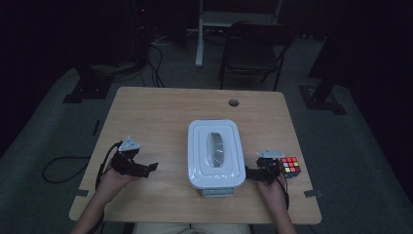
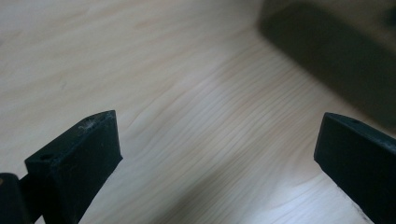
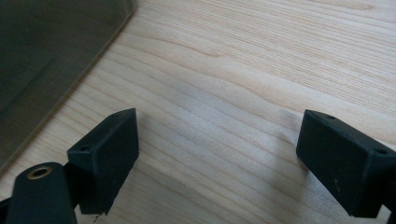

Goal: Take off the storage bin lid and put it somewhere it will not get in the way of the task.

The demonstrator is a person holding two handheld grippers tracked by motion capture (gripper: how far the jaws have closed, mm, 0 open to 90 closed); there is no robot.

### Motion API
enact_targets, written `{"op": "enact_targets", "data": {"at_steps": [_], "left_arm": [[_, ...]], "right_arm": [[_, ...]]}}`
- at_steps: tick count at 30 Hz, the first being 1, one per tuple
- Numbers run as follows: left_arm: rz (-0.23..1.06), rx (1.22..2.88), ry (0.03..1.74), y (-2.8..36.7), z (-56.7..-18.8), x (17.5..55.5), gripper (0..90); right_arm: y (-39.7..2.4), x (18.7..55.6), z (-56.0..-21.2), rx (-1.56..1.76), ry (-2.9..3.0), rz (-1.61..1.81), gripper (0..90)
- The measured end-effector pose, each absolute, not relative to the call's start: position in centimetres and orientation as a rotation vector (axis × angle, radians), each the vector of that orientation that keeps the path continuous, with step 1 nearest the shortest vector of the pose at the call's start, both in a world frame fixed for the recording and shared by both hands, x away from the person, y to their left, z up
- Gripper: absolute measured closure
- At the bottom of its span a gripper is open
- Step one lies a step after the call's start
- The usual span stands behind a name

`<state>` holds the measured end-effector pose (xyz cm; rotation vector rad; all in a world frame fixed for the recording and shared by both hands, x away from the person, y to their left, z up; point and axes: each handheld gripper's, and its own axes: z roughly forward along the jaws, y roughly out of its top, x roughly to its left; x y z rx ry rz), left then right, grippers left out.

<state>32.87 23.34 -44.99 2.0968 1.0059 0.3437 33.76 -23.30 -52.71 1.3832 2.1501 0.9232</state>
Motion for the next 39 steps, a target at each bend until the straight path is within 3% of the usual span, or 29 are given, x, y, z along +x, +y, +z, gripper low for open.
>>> {"op": "enact_targets", "data": {"at_steps": [16, 39], "left_arm": [[0.298, 2.076, 0.801, 19.3, -40.8, 32.8, 1.3], [0.194, 2.112, 0.578, 12.6, -39.1, 33.2, 1.3]], "right_arm": [[-23.3, 33.8, -52.7, 1.384, 2.150, 0.923, 12.8], [-23.3, 33.8, -52.7, 1.384, 2.150, 0.924, 12.8]]}}
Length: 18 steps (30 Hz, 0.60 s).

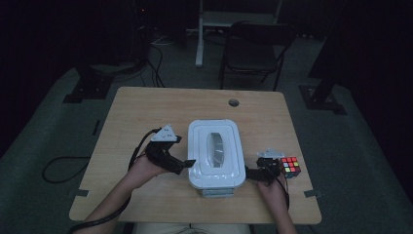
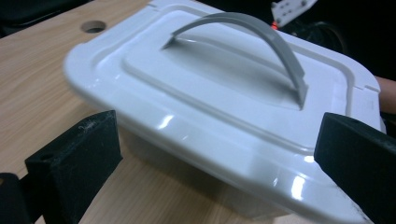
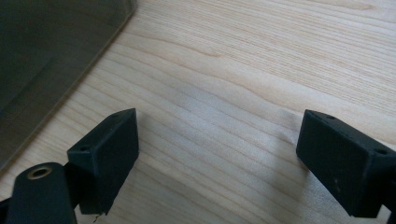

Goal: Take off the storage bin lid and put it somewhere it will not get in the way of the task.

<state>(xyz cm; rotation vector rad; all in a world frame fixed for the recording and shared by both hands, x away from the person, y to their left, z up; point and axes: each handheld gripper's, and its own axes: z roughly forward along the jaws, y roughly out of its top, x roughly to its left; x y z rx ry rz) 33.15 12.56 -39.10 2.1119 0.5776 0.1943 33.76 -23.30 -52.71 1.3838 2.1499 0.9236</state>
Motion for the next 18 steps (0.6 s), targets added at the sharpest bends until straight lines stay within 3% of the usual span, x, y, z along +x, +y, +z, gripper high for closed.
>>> {"op": "enact_targets", "data": {"at_steps": [18], "left_arm": [[0.114, 2.133, 0.489, 7.3, -39.5, 34.5, 4.8]], "right_arm": [[-23.3, 33.8, -52.7, 1.384, 2.151, 0.923, 12.8]]}}
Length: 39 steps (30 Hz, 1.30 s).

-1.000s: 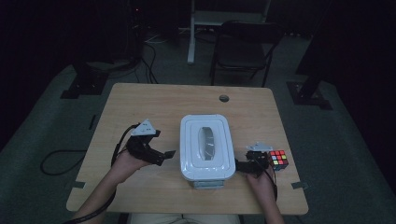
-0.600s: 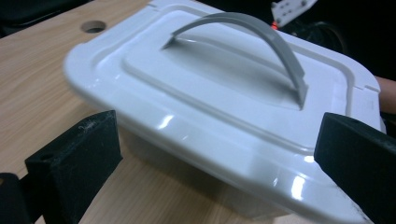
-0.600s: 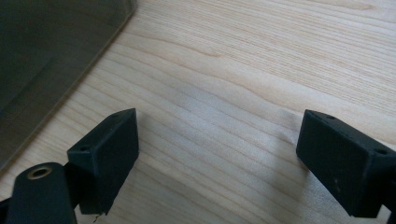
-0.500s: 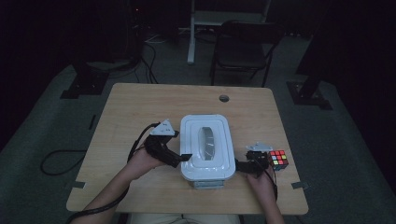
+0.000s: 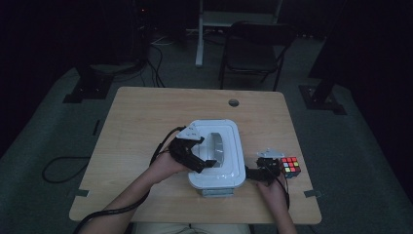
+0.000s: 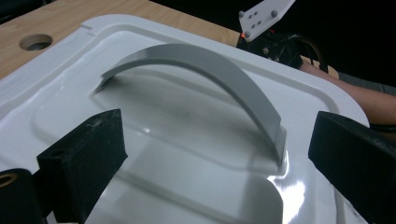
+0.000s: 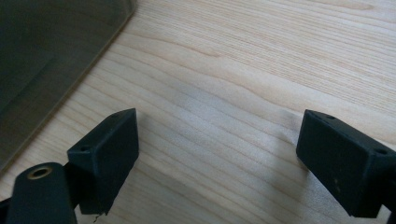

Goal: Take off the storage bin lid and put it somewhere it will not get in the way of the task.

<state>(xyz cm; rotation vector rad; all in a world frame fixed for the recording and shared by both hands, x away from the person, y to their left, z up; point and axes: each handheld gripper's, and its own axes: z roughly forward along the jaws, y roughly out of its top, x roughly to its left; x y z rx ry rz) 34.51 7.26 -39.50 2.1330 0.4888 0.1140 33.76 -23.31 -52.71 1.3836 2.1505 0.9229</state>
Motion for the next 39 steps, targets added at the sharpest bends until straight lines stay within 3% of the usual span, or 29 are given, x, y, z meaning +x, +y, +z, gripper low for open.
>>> {"op": "enact_targets", "data": {"at_steps": [6, 8, 17, 20, 30, 39], "left_arm": [[0.109, 2.164, 0.479, 5.6, -39.7, 34.7, 7.6], [0.110, 2.168, 0.481, 4.9, -39.8, 34.8, 14.9], [0.081, 2.192, 0.451, 4.0, -39.8, 35.1, 27.6], [0.085, 2.200, 0.432, 3.8, -39.9, 35.0, 27.8], [0.097, 2.223, 0.390, 3.6, -39.7, 34.5, 48.7], [0.089, 2.210, 0.391, 3.9, -39.8, 34.3, 54.0]], "right_arm": [[-23.3, 33.8, -52.7, 1.383, 2.150, 0.923, 12.7], [-23.3, 33.8, -52.7, 1.383, 2.150, 0.923, 12.8], [-23.3, 33.8, -52.7, 1.384, 2.150, 0.923, 12.8], [-23.3, 33.8, -52.7, 1.384, 2.151, 0.923, 12.8], [-23.3, 33.8, -52.7, 1.384, 2.150, 0.923, 12.8], [-23.3, 33.8, -52.7, 1.384, 2.151, 0.923, 12.8]]}}
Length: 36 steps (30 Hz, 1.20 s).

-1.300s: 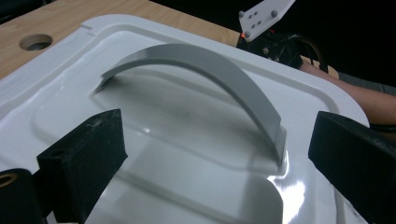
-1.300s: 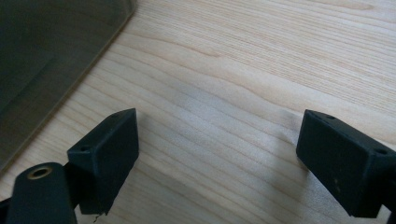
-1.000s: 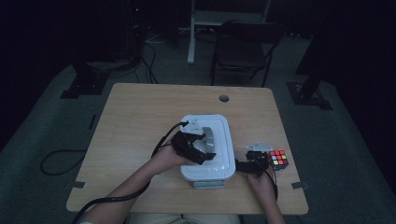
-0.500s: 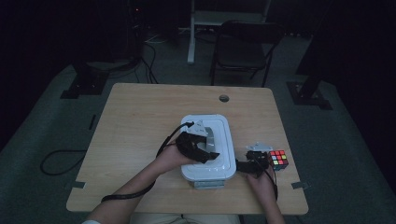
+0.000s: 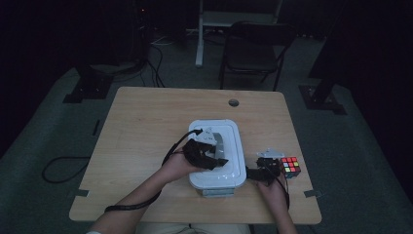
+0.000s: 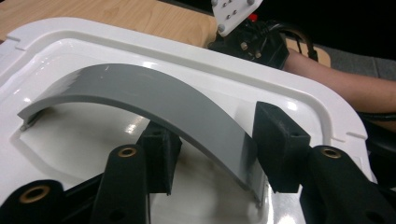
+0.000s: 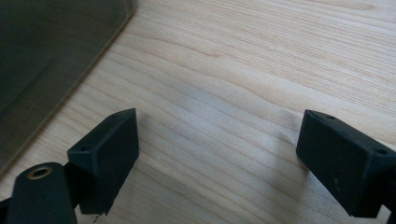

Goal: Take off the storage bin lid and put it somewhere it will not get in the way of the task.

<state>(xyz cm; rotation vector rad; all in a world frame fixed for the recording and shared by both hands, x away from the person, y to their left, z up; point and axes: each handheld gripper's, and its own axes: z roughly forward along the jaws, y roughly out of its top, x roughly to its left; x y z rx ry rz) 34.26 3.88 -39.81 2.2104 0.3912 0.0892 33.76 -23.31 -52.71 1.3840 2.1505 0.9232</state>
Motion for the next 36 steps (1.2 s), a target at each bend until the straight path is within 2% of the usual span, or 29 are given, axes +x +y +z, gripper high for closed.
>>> {"op": "enact_targets", "data": {"at_steps": [14, 36], "left_arm": [[0.046, 2.199, 0.373, 4.4, -39.3, 34.1, 59.9], [0.080, 2.111, 0.345, 8.1, -35.8, 33.2, 60.8]], "right_arm": [[-23.3, 33.8, -52.7, 1.385, 2.150, 0.923, 12.8], [-23.3, 33.8, -52.7, 1.381, 2.149, 0.924, 12.8]]}}
